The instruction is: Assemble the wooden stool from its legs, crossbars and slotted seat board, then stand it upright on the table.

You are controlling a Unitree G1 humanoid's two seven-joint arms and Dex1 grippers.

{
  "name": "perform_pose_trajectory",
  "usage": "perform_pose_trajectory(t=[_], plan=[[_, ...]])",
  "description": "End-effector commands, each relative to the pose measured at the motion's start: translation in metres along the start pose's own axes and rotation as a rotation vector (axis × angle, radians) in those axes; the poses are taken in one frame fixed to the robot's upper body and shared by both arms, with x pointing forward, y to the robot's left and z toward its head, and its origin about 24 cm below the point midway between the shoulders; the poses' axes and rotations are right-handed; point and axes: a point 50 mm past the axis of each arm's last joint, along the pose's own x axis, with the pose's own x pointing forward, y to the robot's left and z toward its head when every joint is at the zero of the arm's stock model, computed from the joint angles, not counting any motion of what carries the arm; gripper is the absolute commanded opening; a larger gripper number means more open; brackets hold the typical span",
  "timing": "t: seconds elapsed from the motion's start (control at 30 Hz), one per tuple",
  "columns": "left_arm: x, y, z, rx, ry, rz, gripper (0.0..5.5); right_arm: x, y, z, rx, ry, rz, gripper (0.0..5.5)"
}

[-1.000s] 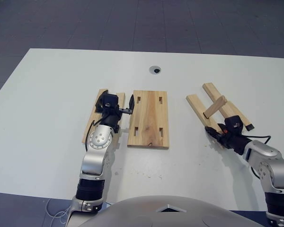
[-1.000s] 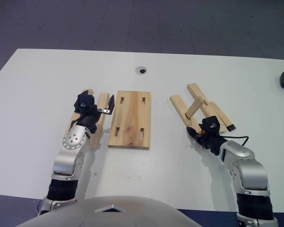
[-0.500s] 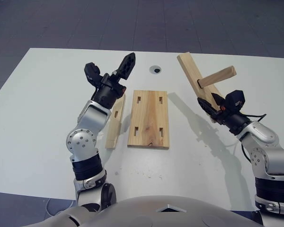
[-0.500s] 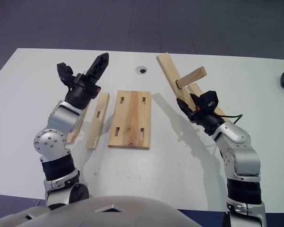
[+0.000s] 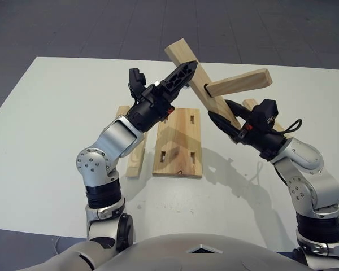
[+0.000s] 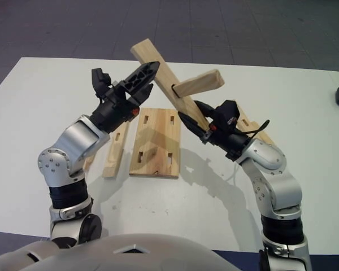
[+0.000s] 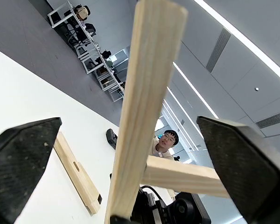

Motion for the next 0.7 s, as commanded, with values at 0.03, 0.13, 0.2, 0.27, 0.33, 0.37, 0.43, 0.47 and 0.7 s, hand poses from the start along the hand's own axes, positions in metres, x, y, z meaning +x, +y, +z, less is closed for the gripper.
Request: perform_pose_trajectory(t=[0.03,0.13,0.2,0.27,0.33,0.37,0.43,0.47,0.7], plan=[[0.0059,-0.0003,0.0016,-0.005,0.002,0.009,5.4,-0.0023,0.0071,-0.0012,0.006,0.027,0.046,2.1],[0.0045,-0.0017,0.0035,0.001,-0.007,0.011,4.91,-0.0028,0.0072,-0.0027,-0.017,0.049,0.064,2.1],[0.0031,-0.0035,0.0039,0.032,-0.001,0.009,4.54,-0.003,0.0057,-0.0036,-0.042,0.062,0.057,2.1],[0.0025,-0.0042,0.0029,0.059,0.006,0.016,4.19,-0.0033,0.0052,-0.0046,-0.061,0.071,0.054,2.1],[0.002,-0.0038,0.0003,0.088,0.019,0.033,3.82,-0.0034,0.0045,-0.0047,-0.063,0.068,0.047,2.1],[0.0017,-0.0042,0.0,0.099,0.02,0.033,3.71,-0.0032,0.0041,-0.0047,-0.062,0.065,0.042,2.1],[0.0009,-0.0049,-0.0001,0.11,0.016,0.032,3.35,-0.0033,0.0034,-0.0045,-0.062,0.062,0.035,2.1],[0.0005,-0.0049,0.0,0.115,0.014,0.033,3.18,-0.0032,0.003,-0.0046,-0.057,0.06,0.03,2.1],[-0.0023,-0.0023,0.002,0.139,-0.021,0.053,1.92,-0.0044,0.0002,-0.0064,-0.006,0.053,0.002,2.1]])
